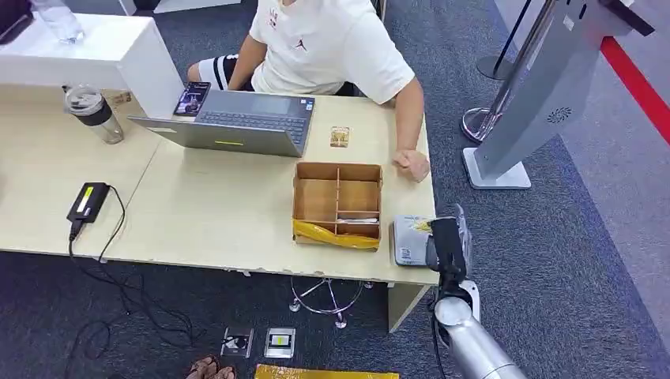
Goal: Pass the card to the sensor for recognition and then transmit it.
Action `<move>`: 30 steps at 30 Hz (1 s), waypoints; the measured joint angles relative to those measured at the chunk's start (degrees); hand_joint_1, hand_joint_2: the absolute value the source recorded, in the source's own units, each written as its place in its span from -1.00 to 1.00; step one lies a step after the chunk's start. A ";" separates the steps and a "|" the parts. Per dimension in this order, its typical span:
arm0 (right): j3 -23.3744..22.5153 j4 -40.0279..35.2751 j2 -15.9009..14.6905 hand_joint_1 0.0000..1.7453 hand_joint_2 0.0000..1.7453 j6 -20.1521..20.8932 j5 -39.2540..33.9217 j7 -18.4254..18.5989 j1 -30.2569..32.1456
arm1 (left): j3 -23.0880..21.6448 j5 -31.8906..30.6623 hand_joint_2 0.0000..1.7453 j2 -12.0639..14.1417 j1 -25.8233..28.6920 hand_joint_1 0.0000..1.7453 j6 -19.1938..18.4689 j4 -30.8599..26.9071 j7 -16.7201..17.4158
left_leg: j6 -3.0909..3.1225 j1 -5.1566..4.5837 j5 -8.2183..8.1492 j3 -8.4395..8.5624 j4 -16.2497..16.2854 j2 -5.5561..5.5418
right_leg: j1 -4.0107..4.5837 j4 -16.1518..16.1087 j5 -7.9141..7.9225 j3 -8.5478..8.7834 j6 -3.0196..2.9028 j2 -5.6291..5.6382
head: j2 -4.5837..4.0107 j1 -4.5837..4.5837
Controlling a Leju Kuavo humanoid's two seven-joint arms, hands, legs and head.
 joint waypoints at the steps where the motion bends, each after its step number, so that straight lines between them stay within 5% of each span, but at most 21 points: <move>1: 0.04 0.73 0.04 1.00 1.00 -0.15 -0.31 -0.35 0.26 | 0.00 0.07 1.00 0.00 0.00 -1.00 0.02 0.00 0.04 | 0.00 0.00 0.00 -0.01 0.00 0.00 | 0.00 0.00 0.00 0.00 0.00 0.00 | 0.00 -0.02; 16: 1.55 9.91 1.95 1.00 1.00 -2.16 1.13 -1.29 0.75 | -0.04 1.27 1.00 -0.74 -0.01 -1.00 0.61 0.00 1.95 | 0.01 0.00 -0.02 0.13 0.00 0.06 | 0.00 -0.02 0.00 0.09 0.00 0.04 | 0.00 0.00; 26: 1.66 10.09 1.95 1.00 1.00 -1.88 -3.34 -3.85 0.02 | -0.04 1.55 1.00 -0.74 -0.01 -1.00 0.63 0.00 2.12 | 0.00 0.00 0.00 0.24 0.00 0.06 | -0.01 -0.01 0.07 0.23 0.00 0.04 | 0.00 0.00; 30: 0.33 5.26 1.77 1.00 1.00 -1.20 -5.16 -1.49 -1.00 | -0.07 1.55 1.00 -0.76 -0.01 -1.00 0.61 0.00 2.08 | 0.00 0.00 0.02 0.23 0.00 0.07 | 0.00 0.00 0.12 0.21 -0.01 0.05 | 0.00 0.00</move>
